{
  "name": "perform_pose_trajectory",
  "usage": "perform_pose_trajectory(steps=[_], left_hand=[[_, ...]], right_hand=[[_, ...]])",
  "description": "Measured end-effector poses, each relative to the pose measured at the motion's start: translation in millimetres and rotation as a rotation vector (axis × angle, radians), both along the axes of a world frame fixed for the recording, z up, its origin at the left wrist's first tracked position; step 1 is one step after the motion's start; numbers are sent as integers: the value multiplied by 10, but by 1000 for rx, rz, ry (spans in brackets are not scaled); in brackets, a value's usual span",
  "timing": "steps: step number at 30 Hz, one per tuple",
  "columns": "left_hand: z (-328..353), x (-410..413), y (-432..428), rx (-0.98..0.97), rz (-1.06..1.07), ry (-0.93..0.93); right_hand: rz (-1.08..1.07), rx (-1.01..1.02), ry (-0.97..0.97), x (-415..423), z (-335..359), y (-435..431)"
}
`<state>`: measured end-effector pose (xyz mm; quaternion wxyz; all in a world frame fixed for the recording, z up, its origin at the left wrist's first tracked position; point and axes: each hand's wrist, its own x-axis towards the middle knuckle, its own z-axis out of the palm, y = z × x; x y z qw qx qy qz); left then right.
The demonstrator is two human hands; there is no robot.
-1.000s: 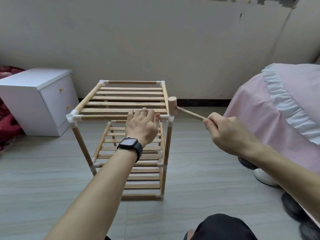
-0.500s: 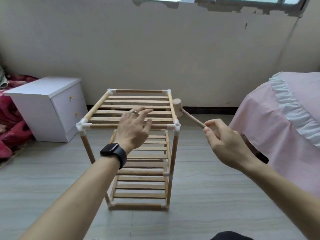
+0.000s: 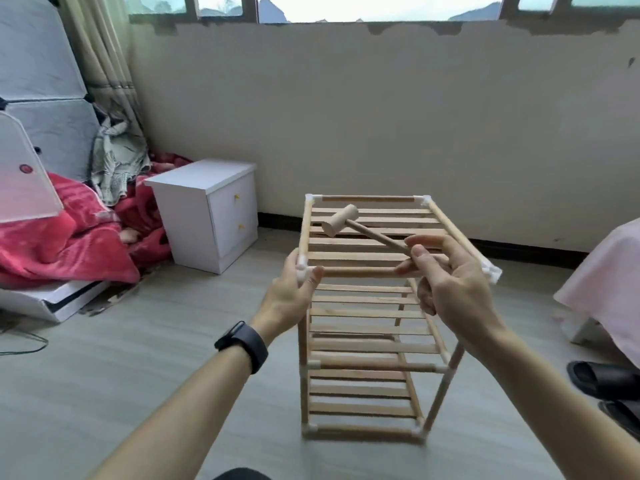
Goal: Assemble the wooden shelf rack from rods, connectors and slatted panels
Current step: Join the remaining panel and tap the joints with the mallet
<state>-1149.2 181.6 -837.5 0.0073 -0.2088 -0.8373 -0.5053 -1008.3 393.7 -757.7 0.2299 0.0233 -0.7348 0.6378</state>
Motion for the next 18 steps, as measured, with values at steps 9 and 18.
perform_pose_trajectory(steps=[9,18], left_hand=[[-203,353,362,38,-89,21],[-289,420,390,-46,-12,52]], right_hand=[[17,388,-190,303,-226,216],[-97,689,-280,407,-106,9]])
